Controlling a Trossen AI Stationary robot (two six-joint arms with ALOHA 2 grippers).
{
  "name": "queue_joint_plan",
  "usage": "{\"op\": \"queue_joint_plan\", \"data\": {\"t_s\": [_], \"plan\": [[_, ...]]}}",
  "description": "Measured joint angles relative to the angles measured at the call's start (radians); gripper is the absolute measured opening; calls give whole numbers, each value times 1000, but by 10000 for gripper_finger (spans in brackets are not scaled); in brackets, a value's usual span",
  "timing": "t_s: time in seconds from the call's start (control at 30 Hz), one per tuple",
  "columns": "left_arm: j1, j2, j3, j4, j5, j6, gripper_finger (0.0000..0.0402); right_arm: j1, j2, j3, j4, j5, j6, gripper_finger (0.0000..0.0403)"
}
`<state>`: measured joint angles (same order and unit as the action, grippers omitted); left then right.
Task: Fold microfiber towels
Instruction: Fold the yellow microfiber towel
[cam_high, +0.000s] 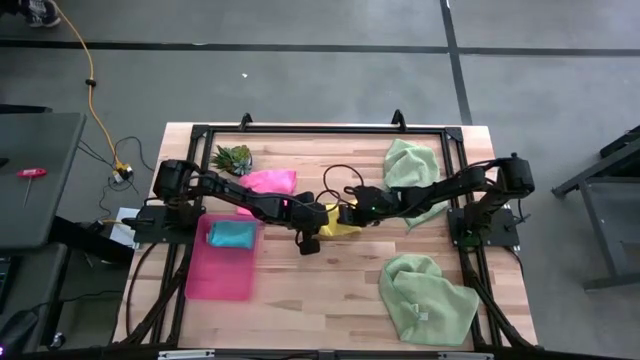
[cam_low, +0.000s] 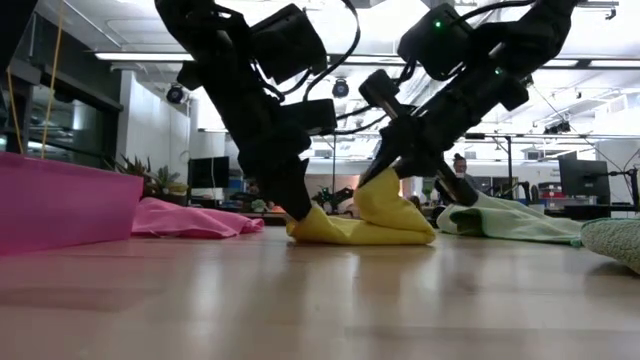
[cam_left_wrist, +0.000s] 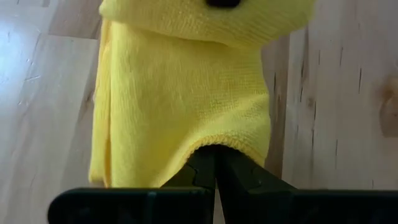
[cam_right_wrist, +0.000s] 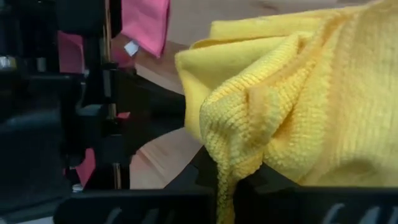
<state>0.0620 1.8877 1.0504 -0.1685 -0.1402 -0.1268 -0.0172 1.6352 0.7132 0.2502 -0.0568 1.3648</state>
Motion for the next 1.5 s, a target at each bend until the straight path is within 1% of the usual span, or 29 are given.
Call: {"op": "queue_joint_plan", "data": {"t_s": [0.07,0.13,0.27,0.4,0.47,0.57,0.8,0.93,1.03,1.1,1.23,1.37,1.4,1.43,1.5], "plan": [[0,0,0,3,0,0,0,-1,1,-1,27,2,0,20],[0,0,0,4,0,0,0,-1,1,-1,49,10,-1,44],[0,0,0,5,0,0,0,-2,1,-1,73,1,-17,106],[0,0,0,3,0,0,0,-4,1,-1,71,-31,-52,161],[0,0,0,0,0,0,0,-7,-1,-1,70,-31,-55,181],[1,0,0,-8,0,0,0,-17,-11,-1,87,-42,-63,200],[6,-3,0,-69,-1,0,0,-59,-69,-1,132,-61,-112,206],[6,-13,0,-94,-2,0,0,-88,-119,-1,127,-69,-187,207],[6,-43,2,-105,-3,0,0,-112,-170,-1,90,-81,-260,206],[6,-77,-1,-138,-3,0,0,-126,-208,-1,38,-84,-312,206],[6,-159,0,-153,-4,0,0,-149,-291,0,-89,-81,-410,206],[-2,-227,-5,-74,21,0,0,-171,-378,0,-234,-64,-489,205],[-6,-236,-5,-38,31,-1,0,-175,-404,0,-298,-51,-504,202],[-9,-237,-3,13,42,-1,0,-180,-424,0,-357,-40,-515,196],[-14,-234,-6,66,51,-1,0,-182,-448,0,-472,1,-532,173]]}}
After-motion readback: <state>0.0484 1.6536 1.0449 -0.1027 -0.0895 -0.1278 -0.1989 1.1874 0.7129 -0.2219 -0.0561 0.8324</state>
